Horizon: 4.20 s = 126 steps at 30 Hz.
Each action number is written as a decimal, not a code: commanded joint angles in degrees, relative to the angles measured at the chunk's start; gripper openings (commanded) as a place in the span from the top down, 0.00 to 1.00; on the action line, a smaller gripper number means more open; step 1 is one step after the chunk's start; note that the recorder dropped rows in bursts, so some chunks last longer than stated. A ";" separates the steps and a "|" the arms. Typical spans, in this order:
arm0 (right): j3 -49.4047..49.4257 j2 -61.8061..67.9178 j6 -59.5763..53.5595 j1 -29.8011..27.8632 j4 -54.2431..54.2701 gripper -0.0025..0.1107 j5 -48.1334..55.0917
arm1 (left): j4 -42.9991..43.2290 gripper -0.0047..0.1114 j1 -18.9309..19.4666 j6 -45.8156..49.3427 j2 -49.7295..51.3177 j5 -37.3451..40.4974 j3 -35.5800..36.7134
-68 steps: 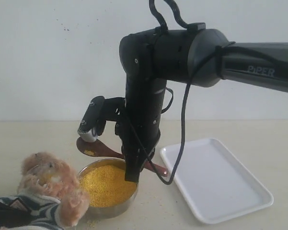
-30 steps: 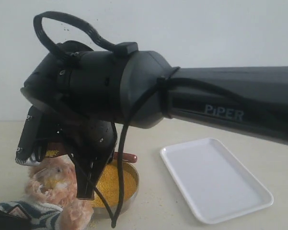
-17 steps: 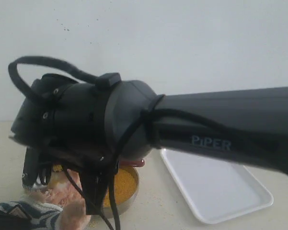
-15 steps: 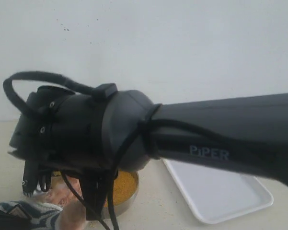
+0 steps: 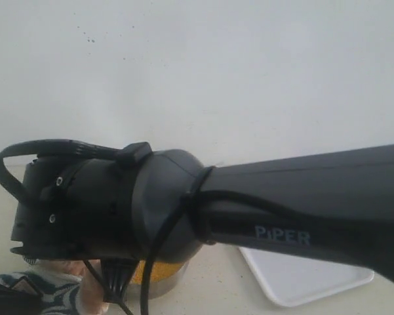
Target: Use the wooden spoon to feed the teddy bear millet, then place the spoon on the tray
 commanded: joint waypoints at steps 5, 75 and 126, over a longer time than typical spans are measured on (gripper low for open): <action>0.25 -0.36 4.36 2.43 -4.65 0.98 0.19 | -0.87 0.93 0.09 0.73 -0.56 1.46 0.12; -12.79 11.97 -34.35 -14.53 8.75 0.98 3.11 | -19.06 0.93 0.09 15.33 -0.56 -25.51 -8.57; -9.86 11.64 -35.60 -12.04 -1.15 0.98 5.95 | -20.14 0.93 0.09 17.08 -0.56 -22.67 -6.79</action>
